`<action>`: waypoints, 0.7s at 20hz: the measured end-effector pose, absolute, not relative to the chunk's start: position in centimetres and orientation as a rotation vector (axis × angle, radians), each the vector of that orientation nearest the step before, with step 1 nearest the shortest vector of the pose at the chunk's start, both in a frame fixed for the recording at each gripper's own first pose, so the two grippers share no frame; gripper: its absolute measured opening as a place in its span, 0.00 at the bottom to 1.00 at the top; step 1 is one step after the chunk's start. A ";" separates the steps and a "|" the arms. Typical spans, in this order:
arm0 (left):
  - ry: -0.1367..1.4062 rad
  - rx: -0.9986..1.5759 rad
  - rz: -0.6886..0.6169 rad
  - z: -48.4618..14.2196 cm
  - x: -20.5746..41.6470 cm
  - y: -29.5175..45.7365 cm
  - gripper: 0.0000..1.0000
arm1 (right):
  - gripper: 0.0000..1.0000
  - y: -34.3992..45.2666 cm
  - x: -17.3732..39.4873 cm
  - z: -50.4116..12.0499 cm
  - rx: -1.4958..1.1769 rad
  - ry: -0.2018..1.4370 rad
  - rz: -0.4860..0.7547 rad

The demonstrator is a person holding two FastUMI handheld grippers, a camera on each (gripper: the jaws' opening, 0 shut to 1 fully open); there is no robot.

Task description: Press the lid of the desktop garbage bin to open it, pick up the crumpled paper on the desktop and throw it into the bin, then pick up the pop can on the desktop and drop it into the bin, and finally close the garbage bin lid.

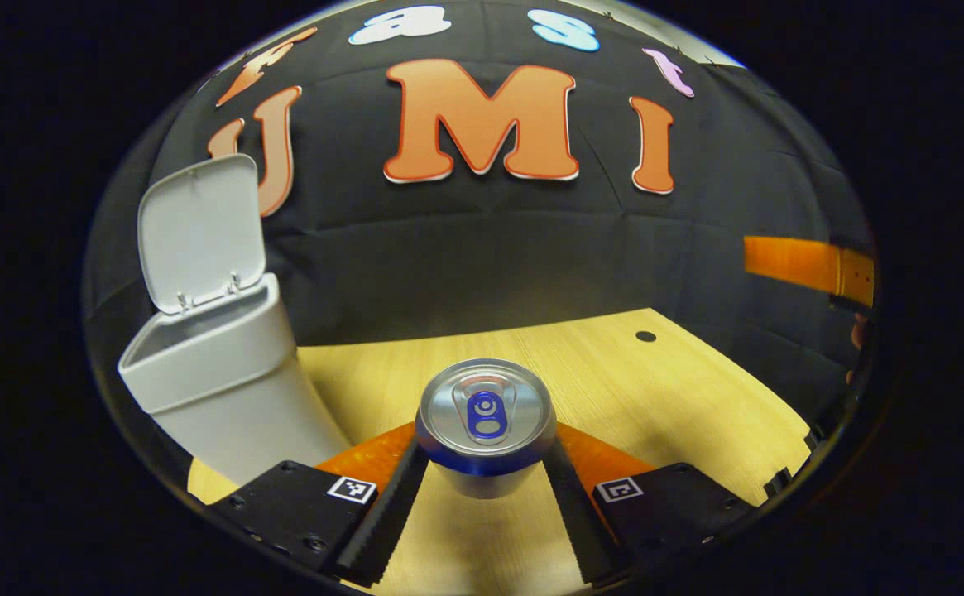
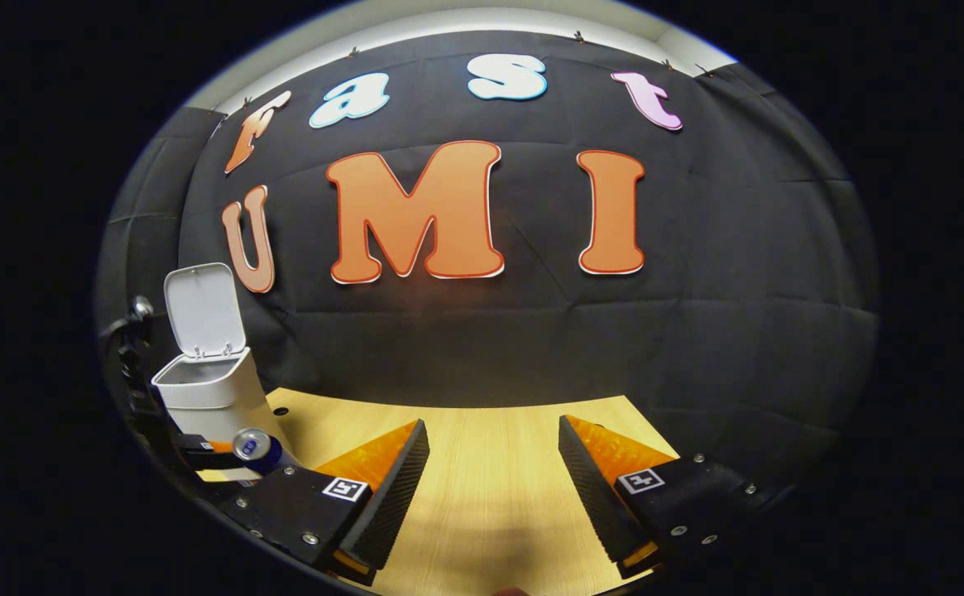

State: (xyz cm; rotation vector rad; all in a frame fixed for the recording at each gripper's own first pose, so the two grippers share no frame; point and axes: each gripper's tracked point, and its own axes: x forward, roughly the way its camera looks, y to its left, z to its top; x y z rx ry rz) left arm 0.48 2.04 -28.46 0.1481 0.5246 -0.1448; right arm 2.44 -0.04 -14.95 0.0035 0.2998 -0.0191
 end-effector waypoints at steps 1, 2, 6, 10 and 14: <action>0.489 0.144 -0.139 -26.7 0.4 2.3 0.80 | 0.94 0.4 2.6 -15.0 0.004 0.299 -0.008; 0.472 0.145 -0.125 -25.2 0.1 2.8 0.80 | 0.94 0.7 2.8 -15.2 0.002 0.301 -0.002; 0.382 0.131 -0.075 -20.2 -0.3 5.4 0.80 | 0.94 2.5 3.5 -15.5 0.004 0.301 0.039; 0.319 0.116 -0.012 -16.2 -0.9 8.0 0.80 | 0.94 4.1 4.5 -15.6 0.009 0.294 0.069; 0.264 0.118 0.053 -12.8 -1.2 11.0 0.80 | 0.94 5.2 5.3 -15.3 0.005 0.280 0.084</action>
